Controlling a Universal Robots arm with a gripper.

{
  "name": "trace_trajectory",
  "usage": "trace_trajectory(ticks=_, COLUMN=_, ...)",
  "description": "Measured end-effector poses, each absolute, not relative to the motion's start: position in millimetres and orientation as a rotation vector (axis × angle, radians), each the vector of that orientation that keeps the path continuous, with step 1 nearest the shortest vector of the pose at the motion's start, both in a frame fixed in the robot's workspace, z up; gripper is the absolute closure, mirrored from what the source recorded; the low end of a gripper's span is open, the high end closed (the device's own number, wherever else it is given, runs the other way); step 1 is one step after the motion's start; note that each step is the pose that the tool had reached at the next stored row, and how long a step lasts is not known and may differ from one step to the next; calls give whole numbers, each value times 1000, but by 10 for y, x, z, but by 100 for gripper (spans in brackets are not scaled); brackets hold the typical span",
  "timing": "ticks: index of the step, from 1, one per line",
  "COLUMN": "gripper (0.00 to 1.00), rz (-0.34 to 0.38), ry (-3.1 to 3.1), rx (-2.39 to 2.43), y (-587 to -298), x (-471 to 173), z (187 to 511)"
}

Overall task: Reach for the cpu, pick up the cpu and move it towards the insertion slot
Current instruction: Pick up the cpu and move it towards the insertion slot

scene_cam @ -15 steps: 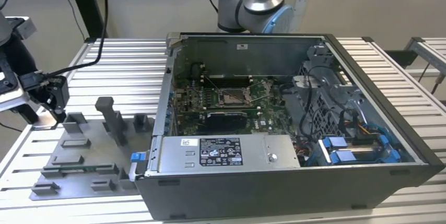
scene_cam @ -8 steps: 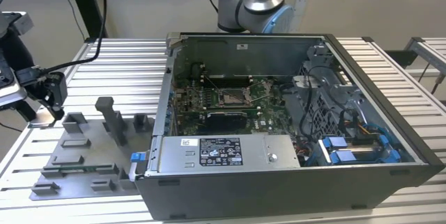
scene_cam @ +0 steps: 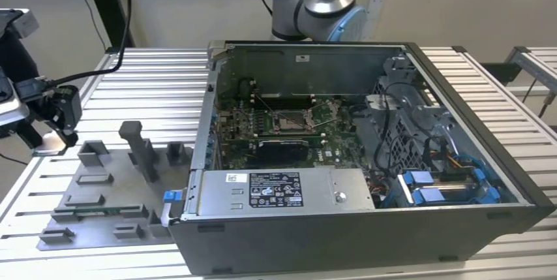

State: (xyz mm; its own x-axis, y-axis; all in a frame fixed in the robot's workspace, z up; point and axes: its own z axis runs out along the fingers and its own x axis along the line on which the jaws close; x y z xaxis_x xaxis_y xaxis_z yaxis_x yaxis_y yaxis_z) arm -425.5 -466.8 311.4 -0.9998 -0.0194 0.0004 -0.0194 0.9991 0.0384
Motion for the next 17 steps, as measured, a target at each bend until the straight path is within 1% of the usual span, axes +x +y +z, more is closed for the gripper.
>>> trace_trajectory(ticks=17, gripper=100, rz=-60, ry=-3140, rx=30, y=-4668, x=-4255, z=3326)
